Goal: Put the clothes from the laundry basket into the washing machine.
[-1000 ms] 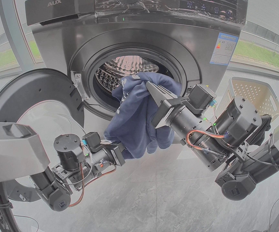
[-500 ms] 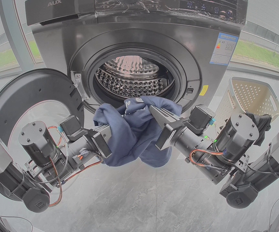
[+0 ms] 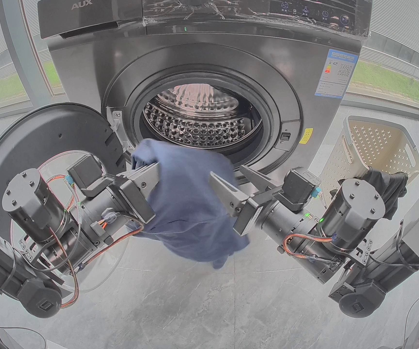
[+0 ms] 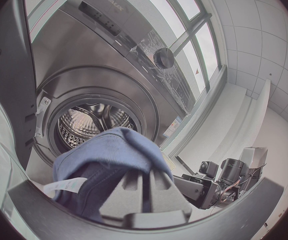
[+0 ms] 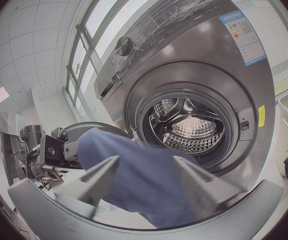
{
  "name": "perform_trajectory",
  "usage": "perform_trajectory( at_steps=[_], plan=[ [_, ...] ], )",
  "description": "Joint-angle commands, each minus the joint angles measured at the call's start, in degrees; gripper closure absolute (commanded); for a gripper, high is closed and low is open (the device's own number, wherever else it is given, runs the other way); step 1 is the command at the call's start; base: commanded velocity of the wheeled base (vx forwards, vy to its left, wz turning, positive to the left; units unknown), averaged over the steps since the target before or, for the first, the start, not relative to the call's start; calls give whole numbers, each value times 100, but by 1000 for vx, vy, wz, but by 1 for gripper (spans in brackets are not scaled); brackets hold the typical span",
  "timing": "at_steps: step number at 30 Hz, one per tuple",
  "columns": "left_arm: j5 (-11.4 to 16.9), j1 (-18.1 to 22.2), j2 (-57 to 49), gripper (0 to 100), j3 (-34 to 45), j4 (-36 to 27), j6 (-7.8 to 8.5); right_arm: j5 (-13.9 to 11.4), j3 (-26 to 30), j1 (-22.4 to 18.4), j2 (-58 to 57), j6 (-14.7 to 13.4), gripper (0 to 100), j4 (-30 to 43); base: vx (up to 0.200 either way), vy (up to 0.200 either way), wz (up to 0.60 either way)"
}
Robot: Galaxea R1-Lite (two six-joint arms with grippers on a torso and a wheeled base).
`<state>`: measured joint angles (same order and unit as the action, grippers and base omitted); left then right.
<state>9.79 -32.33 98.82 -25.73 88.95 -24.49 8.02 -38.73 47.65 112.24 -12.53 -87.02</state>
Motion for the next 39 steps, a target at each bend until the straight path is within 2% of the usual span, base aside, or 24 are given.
perform_trajectory(
  at_steps=[1, 11, 17, 18, 19, 20, 21, 23, 25, 27, 28, 32, 36, 39],
  plan=[
    [-3, -1, -64, 100, -37, 8, -3, -2, 111, 16, 0, 5, 0, 0, 0, 0, 0],
    [-21, -10, 32, 100, -213, 8, 23, -2, 797, 16, 17, 58, 0, 62, 0, 0, 0],
    [-82, -19, 182, 100, -327, 8, 50, -2, 841, 77, 44, 155, 0, 97, 0, 0, 0],
    [-118, -10, 314, 100, -397, -1, 164, -11, 806, 113, 61, 172, 0, 97, 0, 0, 0],
    [-118, -10, 314, 100, -397, -1, 164, -11, 806, 113, 61, 172, 0, 97, 0, 0, 0],
    [-258, -10, 481, 100, -494, -1, 296, -11, 770, 165, 149, 190, 0, 97, 0, 0, 0],
    [-390, -10, 560, 100, -573, -1, 349, -11, 762, 183, 193, 199, 0, 88, 0, 0, 0],
    [-706, -10, 771, 100, -758, -1, 445, -20, 674, 244, 307, 234, 0, 71, 0, 0, 0],
    [-856, -10, 867, 100, -889, -1, 489, -20, 516, 297, 466, 251, 0, 53, 0, 0, 0],
    [-856, -10, 876, 100, -898, -1, 489, -20, 472, 297, 492, 251, 0, 53, 0, 0, 0],
    [-865, -10, 867, 100, -907, -1, 463, -29, 208, 297, 703, 260, 0, 71, 0, 0, 0],
    [-873, -10, 867, 100, -916, -1, 463, -55, -196, 297, 1028, 322, 0, 80, 0, 0, 0],
    [-873, -10, 867, 100, -925, -1, 463, -266, -750, 227, 1468, 497, 0, 53, 0, 0, 0],
    [-873, -10, 850, 100, -916, -1, 463, -292, -1216, 157, 1722, 524, 0, 80, 0, 0, 0]
  ],
)
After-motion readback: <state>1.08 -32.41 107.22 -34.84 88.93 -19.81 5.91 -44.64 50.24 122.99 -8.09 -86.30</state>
